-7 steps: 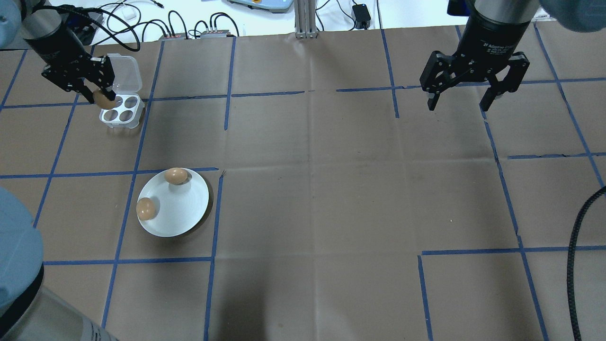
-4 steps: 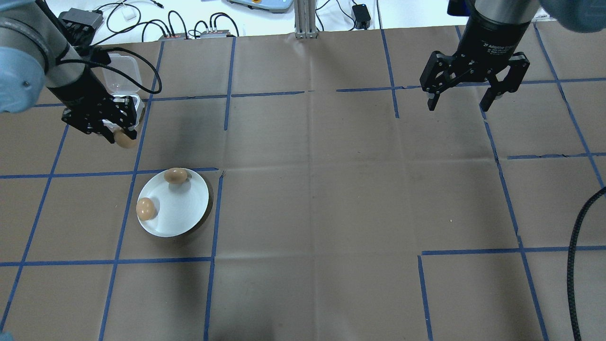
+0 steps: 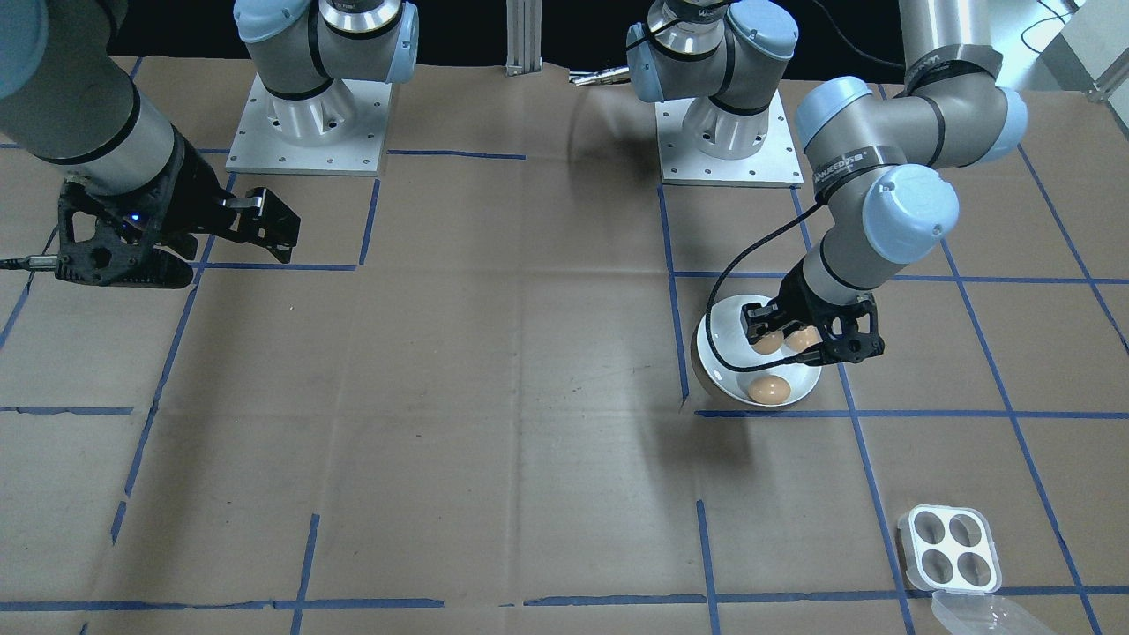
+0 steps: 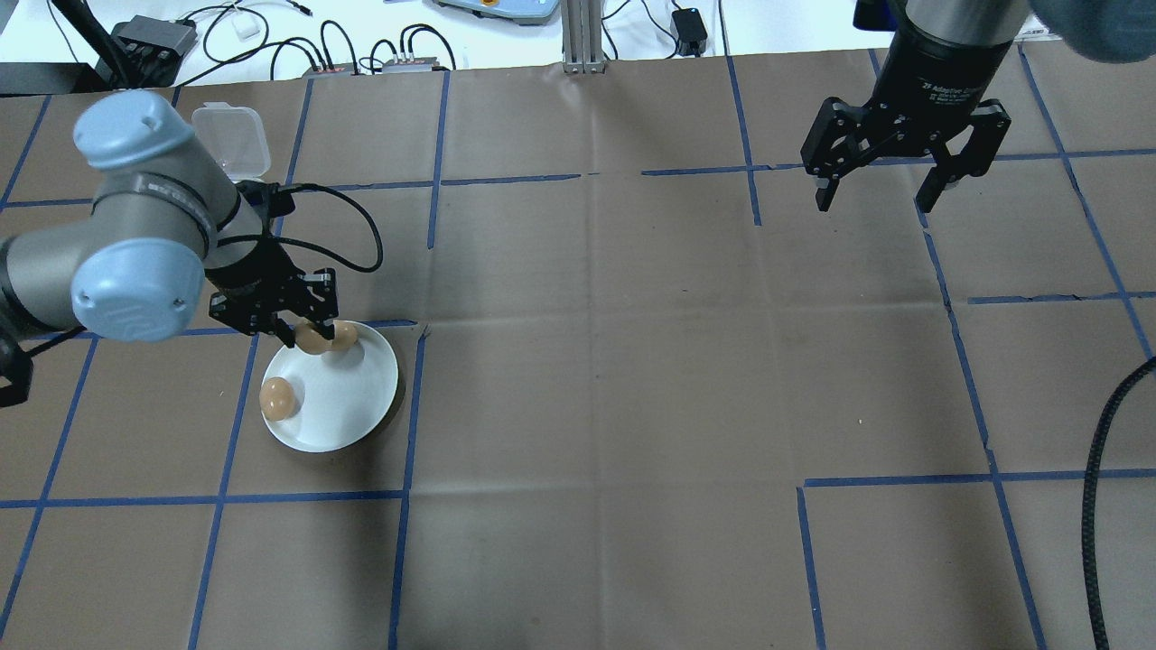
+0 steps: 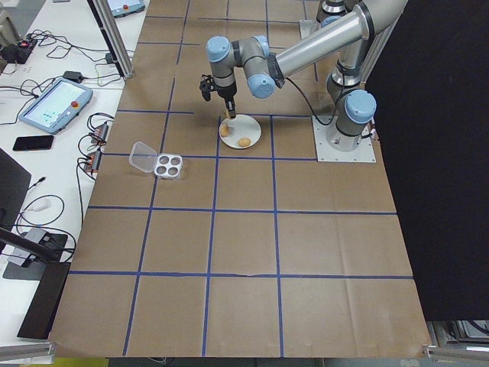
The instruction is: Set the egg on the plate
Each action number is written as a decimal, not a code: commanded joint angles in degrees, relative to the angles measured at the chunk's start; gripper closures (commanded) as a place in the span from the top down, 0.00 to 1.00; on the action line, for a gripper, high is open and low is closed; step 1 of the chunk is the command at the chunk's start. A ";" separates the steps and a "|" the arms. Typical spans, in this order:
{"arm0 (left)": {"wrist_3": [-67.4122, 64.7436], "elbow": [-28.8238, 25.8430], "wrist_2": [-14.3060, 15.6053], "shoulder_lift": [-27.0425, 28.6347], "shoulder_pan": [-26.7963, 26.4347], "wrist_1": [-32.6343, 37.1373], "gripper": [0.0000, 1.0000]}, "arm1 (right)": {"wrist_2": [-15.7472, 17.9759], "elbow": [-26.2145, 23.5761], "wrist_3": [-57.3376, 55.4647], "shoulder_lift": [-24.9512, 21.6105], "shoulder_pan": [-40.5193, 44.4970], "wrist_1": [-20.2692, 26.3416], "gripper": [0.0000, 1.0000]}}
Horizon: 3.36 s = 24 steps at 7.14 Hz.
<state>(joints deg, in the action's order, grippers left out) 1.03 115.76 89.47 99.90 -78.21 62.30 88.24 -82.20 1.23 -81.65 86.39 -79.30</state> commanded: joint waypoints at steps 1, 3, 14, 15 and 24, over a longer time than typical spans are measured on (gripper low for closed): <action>0.37 3.33 0.35 3.45 -0.10 -5.87 0.08 | 0.00 -0.07 0.00 0.00 0.00 0.02 1.00; 0.37 3.42 0.62 1.80 -0.54 -5.79 0.14 | 0.00 -0.07 0.00 0.00 0.00 0.02 1.00; -9.36 -24.85 0.71 -6.30 -7.20 22.05 0.99 | 0.00 -0.07 0.00 0.00 0.00 0.02 1.00; -10.60 -25.92 0.88 -6.29 -9.23 22.60 0.99 | 0.00 -0.07 0.00 0.00 0.00 0.02 1.00; -2.62 -27.34 0.27 -7.26 -12.41 25.76 0.99 | 0.00 -0.07 0.00 0.00 0.00 0.02 1.00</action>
<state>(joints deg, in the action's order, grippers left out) -2.02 88.96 90.17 92.68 -90.66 87.62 88.24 -82.22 1.23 -81.65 86.40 -79.28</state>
